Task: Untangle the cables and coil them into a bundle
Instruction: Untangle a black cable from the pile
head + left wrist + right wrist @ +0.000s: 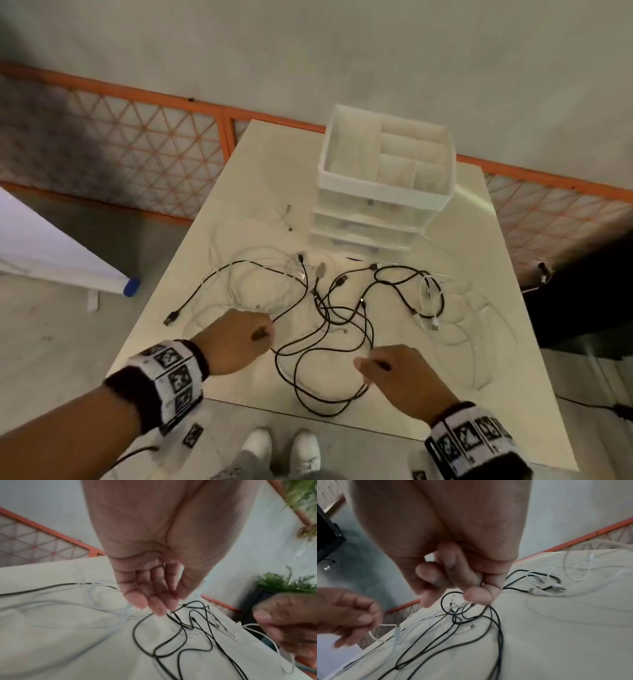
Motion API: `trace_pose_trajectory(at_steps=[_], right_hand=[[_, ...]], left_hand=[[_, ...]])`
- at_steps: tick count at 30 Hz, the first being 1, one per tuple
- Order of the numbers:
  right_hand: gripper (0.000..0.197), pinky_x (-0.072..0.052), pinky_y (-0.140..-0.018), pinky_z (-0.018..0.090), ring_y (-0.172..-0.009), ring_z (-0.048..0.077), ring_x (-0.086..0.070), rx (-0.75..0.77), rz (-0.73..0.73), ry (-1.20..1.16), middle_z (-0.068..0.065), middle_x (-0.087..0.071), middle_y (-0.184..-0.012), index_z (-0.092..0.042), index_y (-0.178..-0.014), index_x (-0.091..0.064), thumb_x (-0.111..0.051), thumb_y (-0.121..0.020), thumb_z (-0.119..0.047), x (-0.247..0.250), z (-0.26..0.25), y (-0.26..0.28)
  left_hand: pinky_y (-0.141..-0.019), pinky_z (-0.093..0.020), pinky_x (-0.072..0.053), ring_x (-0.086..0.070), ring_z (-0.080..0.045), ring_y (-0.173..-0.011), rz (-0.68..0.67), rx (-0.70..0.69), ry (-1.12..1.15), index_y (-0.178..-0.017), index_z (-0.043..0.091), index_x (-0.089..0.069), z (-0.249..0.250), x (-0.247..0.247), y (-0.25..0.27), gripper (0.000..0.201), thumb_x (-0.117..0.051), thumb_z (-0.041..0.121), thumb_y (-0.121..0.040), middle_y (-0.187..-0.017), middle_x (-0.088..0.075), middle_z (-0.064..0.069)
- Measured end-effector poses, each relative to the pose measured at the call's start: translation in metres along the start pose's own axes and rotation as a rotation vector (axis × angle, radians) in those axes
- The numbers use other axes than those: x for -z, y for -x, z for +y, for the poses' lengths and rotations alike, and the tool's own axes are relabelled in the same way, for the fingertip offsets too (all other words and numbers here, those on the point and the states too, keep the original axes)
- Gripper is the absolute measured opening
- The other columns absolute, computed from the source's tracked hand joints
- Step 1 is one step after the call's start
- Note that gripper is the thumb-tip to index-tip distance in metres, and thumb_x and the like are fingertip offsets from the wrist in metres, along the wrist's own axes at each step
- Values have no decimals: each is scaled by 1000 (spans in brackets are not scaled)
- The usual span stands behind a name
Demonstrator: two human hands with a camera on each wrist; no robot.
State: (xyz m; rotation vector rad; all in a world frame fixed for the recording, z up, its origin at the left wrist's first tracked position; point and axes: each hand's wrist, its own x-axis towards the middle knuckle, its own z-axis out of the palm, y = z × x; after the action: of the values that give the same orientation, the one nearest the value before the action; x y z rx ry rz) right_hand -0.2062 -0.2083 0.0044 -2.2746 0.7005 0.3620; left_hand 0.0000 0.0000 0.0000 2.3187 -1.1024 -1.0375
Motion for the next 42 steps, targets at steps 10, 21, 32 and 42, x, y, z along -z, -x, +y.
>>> trace_pose_trajectory(at_steps=[10, 21, 32, 42], right_hand=[[7, -49, -62, 32, -56, 9, -51, 1, 309, -122, -9, -54, -54, -29, -88, -60, -65, -89, -24, 6, -23, -43], [36, -41, -57, 26, -62, 12, -54, -131, 232, -66, -10, -55, -57, -29, -62, -60, -57, -97, -38, 20, -12, -56], [35, -46, -65, 33, -67, 29, -62, -181, 678, -153, 3, -61, -58, -12, -70, -71, -63, -94, -37, 107, -31, -44], [22, -60, -64, 34, -56, 16, -73, 121, 514, -416, -2, -70, -63, -17, -82, -72, -63, -97, -30, 96, -128, -30]], left_hand=[[-96, -20, -37, -54, -26, -125, 158, -80, 4, -131, 13, -59, 54, -51, -94, 44, -64, 16, -87, -136, -55, -10], [-68, -2, -43, -59, 9, -72, 495, -338, 229, -95, 19, -73, 114, 67, -53, 8, -66, 17, -91, -86, -68, 14], [-59, -17, -37, -59, -20, -74, 692, -70, 124, -89, 21, -68, 36, 118, -39, 21, -51, 23, -99, -77, -66, 0], [-61, -33, -50, -51, -16, -59, 342, -307, 551, -110, 27, -62, 101, 85, -35, 27, -62, 46, -91, -65, -47, 3]])
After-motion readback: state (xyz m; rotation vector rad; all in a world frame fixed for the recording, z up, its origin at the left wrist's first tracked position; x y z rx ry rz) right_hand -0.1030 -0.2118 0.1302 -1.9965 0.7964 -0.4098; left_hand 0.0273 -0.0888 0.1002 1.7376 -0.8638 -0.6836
